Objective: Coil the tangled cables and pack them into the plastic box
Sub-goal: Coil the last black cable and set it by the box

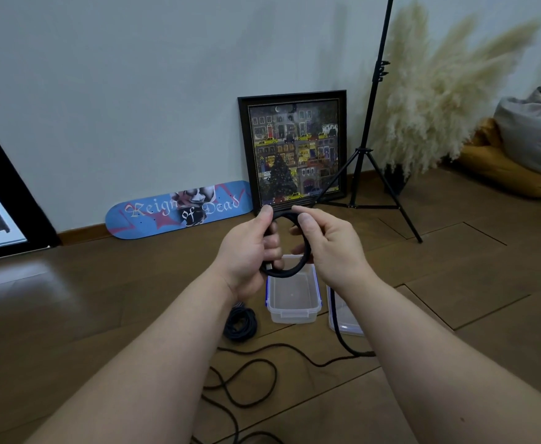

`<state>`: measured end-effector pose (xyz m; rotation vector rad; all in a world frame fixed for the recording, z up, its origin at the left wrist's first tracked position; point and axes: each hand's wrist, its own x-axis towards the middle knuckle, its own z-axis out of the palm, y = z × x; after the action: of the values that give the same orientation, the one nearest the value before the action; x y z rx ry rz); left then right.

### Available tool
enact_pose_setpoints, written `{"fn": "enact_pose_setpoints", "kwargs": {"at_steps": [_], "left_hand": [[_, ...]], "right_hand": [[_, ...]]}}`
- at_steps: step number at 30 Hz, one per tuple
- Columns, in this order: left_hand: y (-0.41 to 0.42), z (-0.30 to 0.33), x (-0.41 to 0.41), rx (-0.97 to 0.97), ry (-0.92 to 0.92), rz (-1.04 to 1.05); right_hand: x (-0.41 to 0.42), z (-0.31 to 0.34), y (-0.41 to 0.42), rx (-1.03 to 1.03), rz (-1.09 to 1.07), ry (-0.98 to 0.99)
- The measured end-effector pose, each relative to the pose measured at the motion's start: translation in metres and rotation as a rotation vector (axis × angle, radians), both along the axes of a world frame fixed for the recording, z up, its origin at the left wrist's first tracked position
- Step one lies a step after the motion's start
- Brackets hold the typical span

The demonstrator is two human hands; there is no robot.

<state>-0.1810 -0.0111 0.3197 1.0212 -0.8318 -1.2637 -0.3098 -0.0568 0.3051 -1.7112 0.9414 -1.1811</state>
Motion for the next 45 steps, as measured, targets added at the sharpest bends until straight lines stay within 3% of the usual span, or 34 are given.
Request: {"fn": "enact_pose_setpoints", "kwargs": {"at_steps": [13, 19, 29, 32, 39, 45], "left_hand": [[0.0, -0.007, 0.0, -0.03, -0.227, -0.023], [0.003, -0.004, -0.002, -0.014, -0.11, 0.043], [0.001, -0.006, -0.005, -0.059, -0.293, 0.045], [0.001, -0.005, -0.006, -0.044, -0.24, 0.066], [0.001, -0.001, -0.014, -0.054, 0.07, 0.124], [0.001, 0.002, -0.012, -0.047, 0.031, -0.008]], "right_hand": [[0.0, 0.001, 0.001, 0.067, 0.005, -0.094], [0.0, 0.002, 0.002, 0.109, 0.026, -0.109], [-0.003, 0.005, 0.0, 0.172, 0.051, -0.268], [-0.003, 0.005, 0.002, 0.195, 0.071, -0.254], [0.002, 0.004, 0.005, 0.231, 0.119, -0.225], [0.0, 0.0, -0.001, 0.083, 0.047, -0.104]]}}
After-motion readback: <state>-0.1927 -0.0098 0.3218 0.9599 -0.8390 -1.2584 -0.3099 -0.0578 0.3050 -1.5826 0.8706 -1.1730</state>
